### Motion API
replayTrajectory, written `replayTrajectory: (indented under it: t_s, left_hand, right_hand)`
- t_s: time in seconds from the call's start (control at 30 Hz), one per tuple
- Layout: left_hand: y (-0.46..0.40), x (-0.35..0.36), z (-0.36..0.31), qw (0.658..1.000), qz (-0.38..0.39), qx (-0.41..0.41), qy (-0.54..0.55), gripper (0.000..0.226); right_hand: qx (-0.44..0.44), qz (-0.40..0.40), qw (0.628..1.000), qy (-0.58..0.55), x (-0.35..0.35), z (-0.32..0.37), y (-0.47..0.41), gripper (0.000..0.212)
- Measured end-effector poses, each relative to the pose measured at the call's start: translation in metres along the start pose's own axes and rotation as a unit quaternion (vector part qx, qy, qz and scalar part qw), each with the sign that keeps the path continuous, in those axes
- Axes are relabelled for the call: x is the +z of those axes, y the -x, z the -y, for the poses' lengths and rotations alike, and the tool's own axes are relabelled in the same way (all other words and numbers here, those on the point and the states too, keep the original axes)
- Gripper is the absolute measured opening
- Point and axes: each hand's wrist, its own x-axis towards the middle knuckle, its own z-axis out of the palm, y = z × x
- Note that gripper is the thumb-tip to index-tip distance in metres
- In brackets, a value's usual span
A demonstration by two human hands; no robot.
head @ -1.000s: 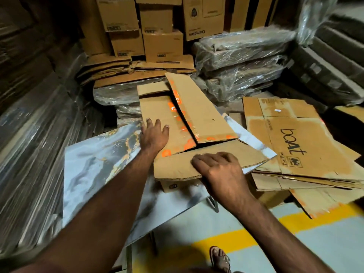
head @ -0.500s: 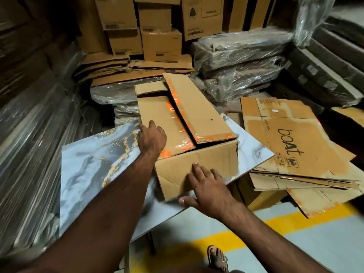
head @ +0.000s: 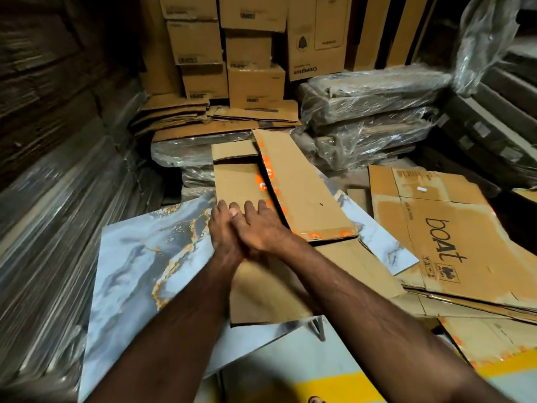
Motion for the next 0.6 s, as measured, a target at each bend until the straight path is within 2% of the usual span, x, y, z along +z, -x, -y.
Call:
replayTrajectory:
  t_s: [0.03,0.1,0.13,0.2,0.33,0.4,0.5,0.6]
  left_hand:
    - [0.0,0.002,0.002,1.0,0.013,-0.009,0.016,0.051]
    - [-0.002,0.0,0.003,0.999,-0.018,-0.028,-0.013,0.056]
    - [-0.004,-0.002,0.002,0.998,-0.036,-0.046,-0.017,0.056]
    - [-0.003,-0.007,-0.001,0.997,-0.024,-0.053,-0.041,0.053]
    - [-0.005,0.0,-0.001,0.996,-0.002,-0.003,-0.091,0.053]
    - [-0.006,-0.001,-0.005,0.996,0.007,-0.026,-0.087,0.053]
    - [-0.009,0.001,-0.005,0.997,0.02,-0.047,-0.066,0.052]
    - [-0.014,0.002,-0.003,0.997,0.032,-0.051,-0.046,0.049]
  right_hand:
    - [0.026,0.009,0.999,-0.041,0.002,0.001,-0.019,0.064]
    - [0.087,-0.022,0.991,-0.102,0.007,-0.002,-0.047,0.07]
    - [0.108,-0.047,0.986,-0.118,0.011,-0.006,-0.057,0.071]
    - [0.112,-0.096,0.983,-0.111,0.016,-0.016,-0.066,0.072]
    - [0.034,-0.181,0.981,0.06,0.016,-0.032,-0.068,0.072]
    - [0.026,-0.216,0.966,0.144,0.005,-0.041,-0.076,0.074]
    - [0.044,-0.222,0.941,0.252,-0.025,-0.07,-0.092,0.079]
    - [0.105,-0.231,0.897,0.363,-0.051,-0.11,-0.095,0.069]
